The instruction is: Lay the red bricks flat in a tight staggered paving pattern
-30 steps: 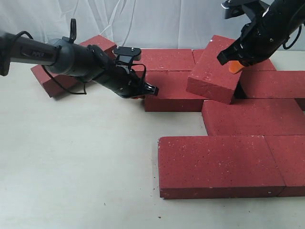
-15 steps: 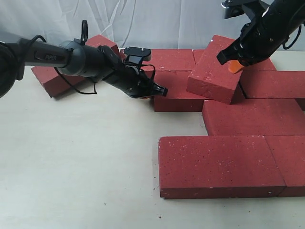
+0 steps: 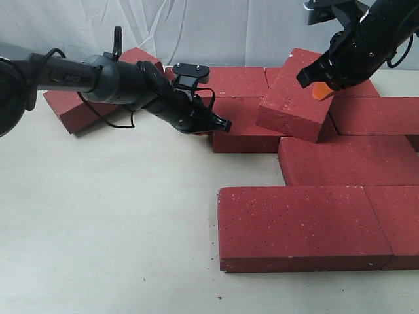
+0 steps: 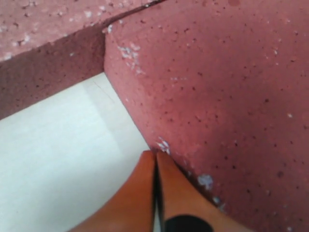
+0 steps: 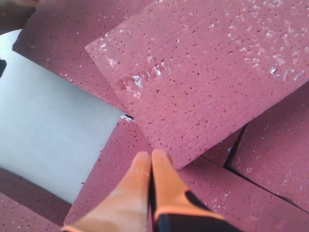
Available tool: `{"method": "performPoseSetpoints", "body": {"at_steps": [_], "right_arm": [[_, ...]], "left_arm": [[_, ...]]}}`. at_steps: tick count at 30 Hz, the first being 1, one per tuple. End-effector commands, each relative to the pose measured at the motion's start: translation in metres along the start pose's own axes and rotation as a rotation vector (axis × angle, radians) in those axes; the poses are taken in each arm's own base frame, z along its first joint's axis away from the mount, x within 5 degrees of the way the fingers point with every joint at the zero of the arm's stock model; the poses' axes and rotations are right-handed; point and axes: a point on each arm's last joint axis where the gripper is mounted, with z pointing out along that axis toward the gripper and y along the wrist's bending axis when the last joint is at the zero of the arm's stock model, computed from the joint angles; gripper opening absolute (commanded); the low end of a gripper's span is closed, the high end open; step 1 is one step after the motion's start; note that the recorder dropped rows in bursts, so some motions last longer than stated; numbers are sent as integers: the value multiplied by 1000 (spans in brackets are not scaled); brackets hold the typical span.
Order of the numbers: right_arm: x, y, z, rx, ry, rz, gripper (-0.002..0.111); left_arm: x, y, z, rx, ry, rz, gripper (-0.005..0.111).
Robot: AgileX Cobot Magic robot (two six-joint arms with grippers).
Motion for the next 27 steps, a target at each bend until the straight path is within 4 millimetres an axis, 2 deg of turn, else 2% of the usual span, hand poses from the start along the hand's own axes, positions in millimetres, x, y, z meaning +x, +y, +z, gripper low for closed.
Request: {"method": "performPoseSetpoints", "body": {"at_steps": [1, 7, 19, 23, 27], "right_arm": [[0, -2, -4, 5, -16, 10, -1], [0, -2, -4, 5, -19, 11, -1], [-1, -1, -4, 1, -27, 16, -1], [-3, 1, -4, -24, -51, 42, -1], [-8, 13, -4, -125, -96, 92, -1]], "left_arm": [[1, -22, 7, 51, 9, -20, 0], [5, -4, 2, 38, 86, -25, 0], [1, 39, -16, -74, 129, -67, 0], [-12, 37, -40, -86, 127, 2, 0], [-31, 30, -83, -97, 127, 75, 0]]}}
